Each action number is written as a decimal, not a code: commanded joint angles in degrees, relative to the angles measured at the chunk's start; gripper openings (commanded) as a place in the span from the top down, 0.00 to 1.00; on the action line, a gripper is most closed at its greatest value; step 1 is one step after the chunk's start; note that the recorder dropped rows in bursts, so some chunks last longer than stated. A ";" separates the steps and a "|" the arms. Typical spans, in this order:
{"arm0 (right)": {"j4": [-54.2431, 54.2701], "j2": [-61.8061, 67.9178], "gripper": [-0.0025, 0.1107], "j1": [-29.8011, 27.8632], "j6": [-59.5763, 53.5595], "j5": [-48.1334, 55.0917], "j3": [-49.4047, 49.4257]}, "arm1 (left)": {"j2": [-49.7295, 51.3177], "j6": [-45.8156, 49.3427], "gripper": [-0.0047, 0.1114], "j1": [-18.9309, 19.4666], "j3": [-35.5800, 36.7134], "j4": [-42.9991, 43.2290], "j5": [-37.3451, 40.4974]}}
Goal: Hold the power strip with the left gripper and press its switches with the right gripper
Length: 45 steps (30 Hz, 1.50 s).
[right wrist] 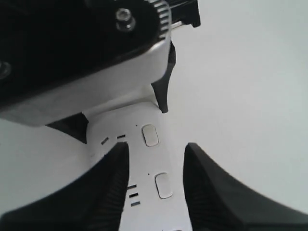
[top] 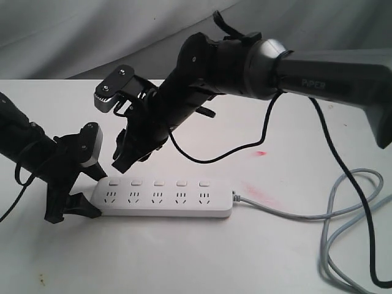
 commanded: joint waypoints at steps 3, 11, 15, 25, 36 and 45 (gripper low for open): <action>3.44 1.62 0.65 1.13 -5.28 -5.04 -0.30 | 0.25 -0.08 0.62 -0.32 -0.40 0.11 0.11; 7.16 4.41 0.65 1.13 -10.11 -7.98 -0.30 | 0.25 -0.08 0.62 -0.32 -0.40 0.11 0.11; 7.27 5.60 0.65 1.13 -10.25 -10.76 -0.30 | 0.25 -0.08 0.62 -0.32 -0.40 0.11 0.11; 10.71 7.54 0.65 1.13 -13.14 -11.12 -0.30 | 0.25 -0.08 0.62 -0.32 -0.40 0.11 0.11; 11.71 9.13 0.65 1.60 -14.87 -12.73 -0.30 | 0.25 -0.08 0.62 -0.32 -0.40 0.11 0.11; 12.61 9.84 0.65 2.08 -15.78 -12.86 -0.30 | 0.25 -0.08 0.62 -0.32 -0.40 0.11 0.11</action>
